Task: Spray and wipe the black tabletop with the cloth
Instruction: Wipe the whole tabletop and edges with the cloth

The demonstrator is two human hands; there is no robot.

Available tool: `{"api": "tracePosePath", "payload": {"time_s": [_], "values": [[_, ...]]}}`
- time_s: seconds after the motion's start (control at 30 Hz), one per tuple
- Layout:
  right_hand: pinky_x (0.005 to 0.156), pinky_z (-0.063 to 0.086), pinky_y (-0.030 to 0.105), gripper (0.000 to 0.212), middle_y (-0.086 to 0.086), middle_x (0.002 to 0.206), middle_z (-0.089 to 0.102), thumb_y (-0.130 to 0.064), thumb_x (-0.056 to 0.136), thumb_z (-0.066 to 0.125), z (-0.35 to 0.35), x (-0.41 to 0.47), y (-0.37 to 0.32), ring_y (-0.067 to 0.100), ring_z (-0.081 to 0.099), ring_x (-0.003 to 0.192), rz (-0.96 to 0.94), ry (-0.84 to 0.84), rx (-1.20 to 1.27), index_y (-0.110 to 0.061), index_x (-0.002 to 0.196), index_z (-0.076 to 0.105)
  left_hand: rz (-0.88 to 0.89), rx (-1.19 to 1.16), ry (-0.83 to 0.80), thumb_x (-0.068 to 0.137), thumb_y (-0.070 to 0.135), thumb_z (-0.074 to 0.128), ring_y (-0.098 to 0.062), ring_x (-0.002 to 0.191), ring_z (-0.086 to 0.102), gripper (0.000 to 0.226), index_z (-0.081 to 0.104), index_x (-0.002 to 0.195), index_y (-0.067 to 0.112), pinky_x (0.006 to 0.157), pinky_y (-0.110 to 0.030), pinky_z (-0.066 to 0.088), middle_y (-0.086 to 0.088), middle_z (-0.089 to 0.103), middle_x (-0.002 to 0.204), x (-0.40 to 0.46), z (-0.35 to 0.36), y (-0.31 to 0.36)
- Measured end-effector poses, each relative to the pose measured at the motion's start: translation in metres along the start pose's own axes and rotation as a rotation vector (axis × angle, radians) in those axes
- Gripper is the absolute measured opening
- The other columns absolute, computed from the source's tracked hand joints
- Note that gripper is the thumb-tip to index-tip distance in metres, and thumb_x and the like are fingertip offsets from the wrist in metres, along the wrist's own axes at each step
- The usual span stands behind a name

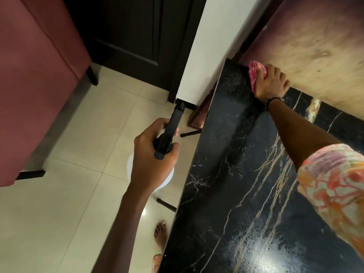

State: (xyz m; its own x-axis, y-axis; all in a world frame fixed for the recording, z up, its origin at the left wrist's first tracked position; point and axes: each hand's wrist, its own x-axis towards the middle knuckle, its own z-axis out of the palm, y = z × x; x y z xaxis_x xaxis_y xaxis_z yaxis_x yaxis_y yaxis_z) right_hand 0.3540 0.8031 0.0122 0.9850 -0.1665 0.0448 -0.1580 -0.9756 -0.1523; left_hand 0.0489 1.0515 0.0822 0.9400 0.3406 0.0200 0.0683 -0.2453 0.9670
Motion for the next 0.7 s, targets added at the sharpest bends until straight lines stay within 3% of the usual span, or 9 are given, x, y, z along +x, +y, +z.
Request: {"api": "tracePosePath", "payload": {"time_s": [0.1, 0.17, 0.33, 0.43, 0.53, 0.7], "values": [[0.114, 0.006, 0.055, 0.06, 0.008, 0.147, 0.038, -0.056, 0.098, 0.017, -0.004, 0.007, -0.005, 0.031, 0.026, 0.138, 0.02, -0.072, -0.001, -0.019, 0.139, 0.042, 0.03, 0.006, -0.006, 0.071, 0.005, 0.055, -0.007, 0.058, 0.054, 0.017, 0.057, 0.088, 0.002, 0.062, -0.004, 0.041, -0.009, 0.061, 0.075, 0.004, 0.007, 0.006], [0.113, 0.005, 0.056, 0.067, 0.007, 0.148, 0.038, -0.062, 0.095, 0.014, -0.001, 0.01, -0.028, 0.031, 0.026, 0.138, -0.07, -0.124, -0.004, -0.02, 0.138, 0.043, 0.045, 0.02, -0.023, 0.072, 0.006, 0.055, -0.008, 0.062, 0.054, 0.017, 0.058, 0.088, 0.002, 0.063, -0.005, 0.042, -0.012, 0.061, 0.076, 0.006, 0.016, 0.012], [0.112, 0.013, 0.052, 0.059, 0.005, 0.142, 0.046, -0.061, 0.095, 0.022, 0.005, 0.016, -0.04, 0.031, 0.037, 0.132, -0.341, -0.147, -0.012, -0.025, 0.136, 0.045, 0.106, 0.081, -0.064, 0.073, 0.005, 0.056, -0.02, 0.067, 0.056, 0.016, 0.058, 0.089, 0.006, 0.062, -0.016, 0.048, -0.015, 0.061, 0.079, 0.015, 0.049, 0.037], [0.113, 0.014, 0.051, 0.06, 0.007, 0.138, 0.05, -0.061, 0.095, 0.021, -0.002, 0.024, 0.002, 0.031, 0.041, 0.128, -0.351, -0.121, -0.009, -0.023, 0.131, 0.049, 0.112, 0.093, -0.057, 0.073, 0.004, 0.054, -0.023, 0.064, 0.055, 0.017, 0.058, 0.087, 0.014, 0.058, -0.017, 0.045, -0.009, 0.061, 0.079, 0.017, 0.078, 0.056], [0.113, 0.015, 0.053, 0.065, 0.007, 0.136, 0.052, -0.065, 0.093, 0.018, -0.011, 0.03, 0.068, 0.032, 0.043, 0.127, -0.302, -0.119, -0.012, -0.021, 0.13, 0.05, 0.151, 0.082, -0.046, 0.074, 0.002, 0.055, -0.016, 0.071, 0.057, 0.015, 0.059, 0.087, 0.008, 0.068, -0.009, 0.043, -0.002, 0.062, 0.08, 0.016, 0.111, 0.072], [0.112, 0.015, 0.054, 0.064, 0.009, 0.136, 0.051, -0.064, 0.093, 0.019, -0.032, 0.04, 0.203, 0.033, 0.042, 0.126, -0.206, -0.088, 0.0, -0.023, 0.131, 0.049, 0.152, 0.023, -0.058, 0.073, -0.004, 0.054, -0.006, 0.081, 0.06, 0.017, 0.058, 0.088, 0.003, 0.077, -0.01, 0.044, 0.004, 0.062, 0.083, 0.006, 0.177, 0.092]]}}
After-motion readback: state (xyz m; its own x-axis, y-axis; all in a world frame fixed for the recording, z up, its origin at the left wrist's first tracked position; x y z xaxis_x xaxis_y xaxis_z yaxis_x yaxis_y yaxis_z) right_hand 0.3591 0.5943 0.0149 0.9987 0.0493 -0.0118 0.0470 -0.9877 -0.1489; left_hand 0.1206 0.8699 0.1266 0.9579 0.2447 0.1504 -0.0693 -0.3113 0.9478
